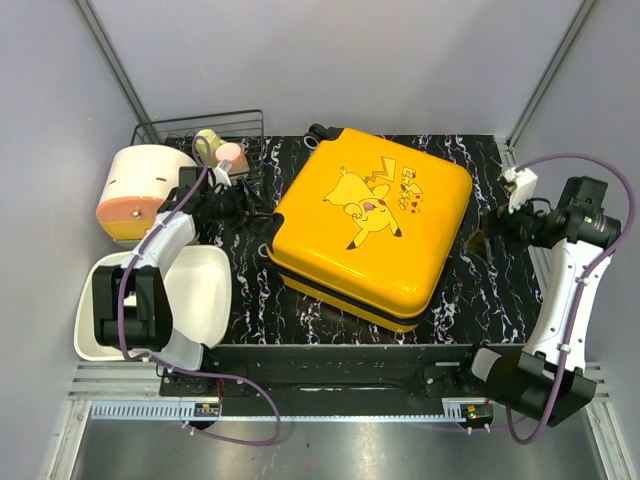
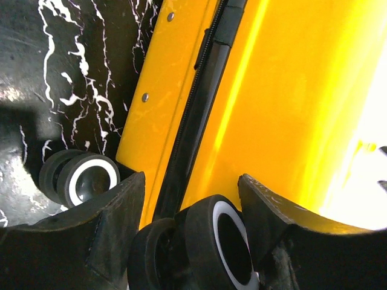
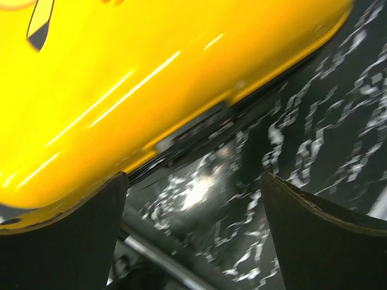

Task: Open, take out, and arrange the luggage

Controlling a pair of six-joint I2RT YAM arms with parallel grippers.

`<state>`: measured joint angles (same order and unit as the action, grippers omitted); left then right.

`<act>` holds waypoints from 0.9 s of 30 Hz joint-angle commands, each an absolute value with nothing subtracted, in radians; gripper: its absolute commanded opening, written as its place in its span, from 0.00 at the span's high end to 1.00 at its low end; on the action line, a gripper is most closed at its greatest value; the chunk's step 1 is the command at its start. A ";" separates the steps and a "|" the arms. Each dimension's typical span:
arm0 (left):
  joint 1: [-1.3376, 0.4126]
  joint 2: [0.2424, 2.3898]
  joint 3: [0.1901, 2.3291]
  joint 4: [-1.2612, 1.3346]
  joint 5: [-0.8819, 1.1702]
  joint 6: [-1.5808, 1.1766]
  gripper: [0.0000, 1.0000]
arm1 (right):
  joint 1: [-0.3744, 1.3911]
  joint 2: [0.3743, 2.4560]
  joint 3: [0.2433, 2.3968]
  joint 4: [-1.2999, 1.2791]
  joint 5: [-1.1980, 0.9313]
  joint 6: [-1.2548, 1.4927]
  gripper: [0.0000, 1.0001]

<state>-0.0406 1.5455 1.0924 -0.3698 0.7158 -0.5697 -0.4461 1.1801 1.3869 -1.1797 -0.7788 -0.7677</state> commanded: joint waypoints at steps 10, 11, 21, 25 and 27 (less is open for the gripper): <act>-0.253 1.401 0.766 -0.099 0.854 -0.905 0.66 | -0.388 1.181 1.281 -1.544 -0.798 -0.832 0.00; -0.277 1.401 0.749 -0.062 0.848 -0.937 0.67 | -0.388 1.199 1.278 -1.504 -0.802 -0.795 0.00; -0.313 1.427 0.687 0.086 0.753 -1.059 0.80 | -0.284 1.572 1.472 -1.168 -0.812 -0.543 0.01; -0.282 1.414 0.689 0.061 0.736 -1.046 0.83 | -0.215 1.667 1.590 -1.071 -0.815 -0.457 0.02; -0.249 1.413 0.698 0.037 0.739 -1.025 0.83 | -0.155 1.715 1.624 -1.022 -0.821 -0.408 0.02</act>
